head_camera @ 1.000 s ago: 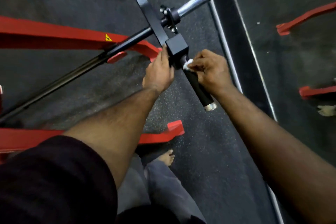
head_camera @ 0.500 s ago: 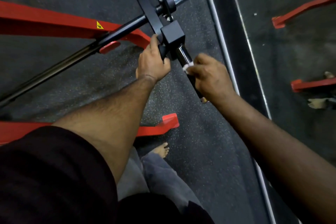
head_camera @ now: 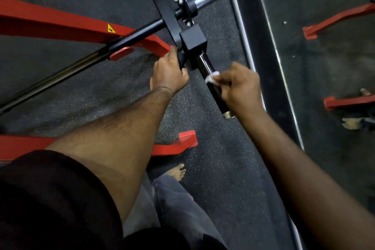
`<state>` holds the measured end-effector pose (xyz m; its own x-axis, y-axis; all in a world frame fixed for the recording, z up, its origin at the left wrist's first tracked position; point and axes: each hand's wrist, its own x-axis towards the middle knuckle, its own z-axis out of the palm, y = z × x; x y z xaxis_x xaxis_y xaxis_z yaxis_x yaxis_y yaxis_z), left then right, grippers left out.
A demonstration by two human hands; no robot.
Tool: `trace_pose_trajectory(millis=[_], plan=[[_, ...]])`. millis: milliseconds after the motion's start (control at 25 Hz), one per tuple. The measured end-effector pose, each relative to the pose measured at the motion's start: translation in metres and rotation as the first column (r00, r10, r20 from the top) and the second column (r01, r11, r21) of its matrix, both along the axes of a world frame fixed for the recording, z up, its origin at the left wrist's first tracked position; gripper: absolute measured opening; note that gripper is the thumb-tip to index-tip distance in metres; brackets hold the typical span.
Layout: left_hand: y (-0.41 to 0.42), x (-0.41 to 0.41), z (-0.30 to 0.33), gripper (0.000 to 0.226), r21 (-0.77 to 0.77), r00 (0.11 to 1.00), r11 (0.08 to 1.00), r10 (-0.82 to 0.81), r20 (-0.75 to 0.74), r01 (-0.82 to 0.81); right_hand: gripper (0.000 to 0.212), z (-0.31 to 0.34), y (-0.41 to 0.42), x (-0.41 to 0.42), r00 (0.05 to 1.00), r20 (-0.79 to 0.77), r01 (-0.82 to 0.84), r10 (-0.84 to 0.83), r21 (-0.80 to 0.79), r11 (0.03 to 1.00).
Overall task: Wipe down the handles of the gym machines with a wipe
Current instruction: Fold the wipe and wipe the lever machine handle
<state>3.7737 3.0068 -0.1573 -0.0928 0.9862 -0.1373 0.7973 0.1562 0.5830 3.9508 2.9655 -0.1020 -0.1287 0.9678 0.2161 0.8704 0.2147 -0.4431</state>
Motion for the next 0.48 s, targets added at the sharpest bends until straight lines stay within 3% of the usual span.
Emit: trace_pose_trajectory(millis=[40,120,240,320,360,400,480], plan=[[0.000,0.000,-0.001,0.054,0.004,1.000,1.000,-0.006,-0.006,0.006,0.010,0.004,-0.027,0.012,0.998,0.066,-0.017,0.018,-0.014,1.000],[-0.001,0.001,-0.002,0.058,0.010,1.000,1.000,-0.027,-0.008,0.027,0.020,0.006,-0.055,0.025,0.999,0.041,-0.004,0.008,-0.094,0.996],[-0.001,0.003,-0.002,0.059,0.020,0.999,0.999,-0.038,-0.023,0.039,0.014,-0.010,0.001,0.005,0.941,-0.257,0.167,-0.218,-0.206,0.964],[-0.001,0.003,-0.003,0.058,0.023,0.999,0.999,-0.040,-0.035,0.041,0.011,-0.026,0.058,-0.012,0.786,-0.499,0.155,-0.365,-0.413,0.897],[-0.001,0.003,-0.003,0.058,0.024,0.998,0.999,-0.041,-0.044,0.042,0.011,-0.033,0.077,-0.016,0.640,-0.621,0.091,-0.453,-0.525,0.846],[-0.001,0.003,-0.003,0.057,0.023,0.998,0.999,-0.043,-0.052,0.044,0.015,-0.040,0.081,-0.013,0.499,-0.675,0.018,-0.544,-0.619,0.785],[0.000,0.004,-0.002,0.055,0.027,0.998,0.999,-0.038,-0.048,0.040,0.023,-0.046,0.050,0.012,0.393,-0.628,-0.133,-0.672,-0.762,0.634]])
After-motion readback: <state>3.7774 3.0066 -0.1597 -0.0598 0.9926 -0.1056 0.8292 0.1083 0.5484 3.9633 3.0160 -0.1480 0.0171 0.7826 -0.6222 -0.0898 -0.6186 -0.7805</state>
